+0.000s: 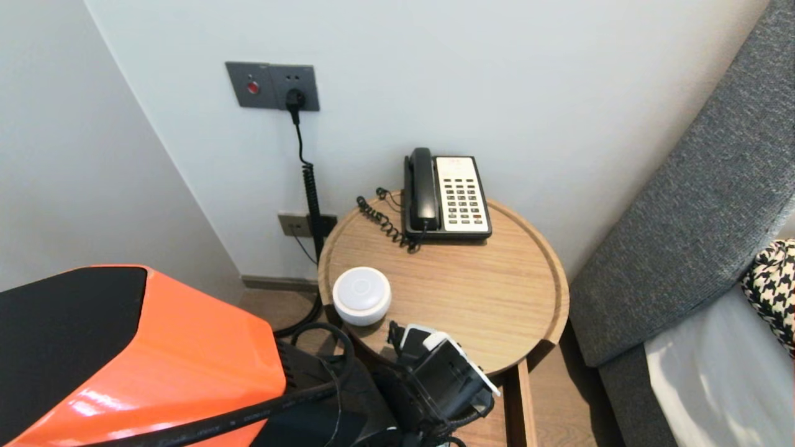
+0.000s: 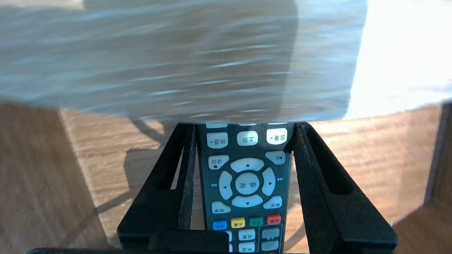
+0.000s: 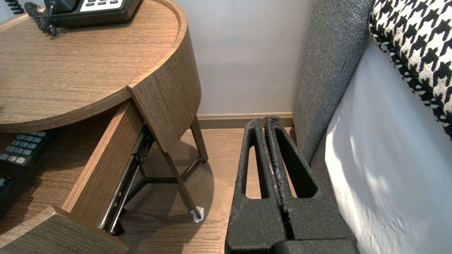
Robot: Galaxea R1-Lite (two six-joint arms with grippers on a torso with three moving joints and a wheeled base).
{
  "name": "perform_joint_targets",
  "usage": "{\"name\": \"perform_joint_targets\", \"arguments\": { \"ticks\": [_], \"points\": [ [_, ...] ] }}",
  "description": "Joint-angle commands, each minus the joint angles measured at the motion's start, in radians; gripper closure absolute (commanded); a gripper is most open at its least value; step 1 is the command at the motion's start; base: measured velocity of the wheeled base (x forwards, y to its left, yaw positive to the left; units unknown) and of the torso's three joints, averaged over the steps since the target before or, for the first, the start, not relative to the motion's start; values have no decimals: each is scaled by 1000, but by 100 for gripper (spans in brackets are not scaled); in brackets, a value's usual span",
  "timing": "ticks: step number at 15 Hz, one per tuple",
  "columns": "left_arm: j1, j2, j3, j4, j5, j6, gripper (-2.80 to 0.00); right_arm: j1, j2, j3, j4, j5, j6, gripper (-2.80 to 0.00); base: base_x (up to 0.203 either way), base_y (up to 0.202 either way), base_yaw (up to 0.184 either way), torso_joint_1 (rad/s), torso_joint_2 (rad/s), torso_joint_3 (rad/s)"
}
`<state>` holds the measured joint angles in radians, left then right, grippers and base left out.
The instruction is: Take the remote control out of the drawer one by one and place them on the table
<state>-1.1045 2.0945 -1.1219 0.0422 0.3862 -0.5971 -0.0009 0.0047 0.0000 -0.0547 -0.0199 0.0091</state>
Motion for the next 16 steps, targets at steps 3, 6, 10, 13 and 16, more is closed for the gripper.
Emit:
{"name": "perform_joint_targets", "arguments": {
  "ticks": [3,6,10,13,16],
  "points": [
    [0,10,1,-92,-65,133,0,0,1,26,-1,0,0,0,0,0,0,0,0,0],
    [0,13,3,-139,-126,233,0,1,1,26,-1,0,0,0,0,0,0,0,0,0],
    [1,12,2,-146,-218,358,0,1,1,26,-1,0,0,0,0,0,0,0,0,0],
    [4,13,-25,-145,-221,454,0,-1,1,26,-1,0,0,0,0,0,0,0,0,0],
    [6,3,-32,-144,-256,539,0,0,1,26,-1,0,0,0,0,0,0,0,0,0]
  ]
}}
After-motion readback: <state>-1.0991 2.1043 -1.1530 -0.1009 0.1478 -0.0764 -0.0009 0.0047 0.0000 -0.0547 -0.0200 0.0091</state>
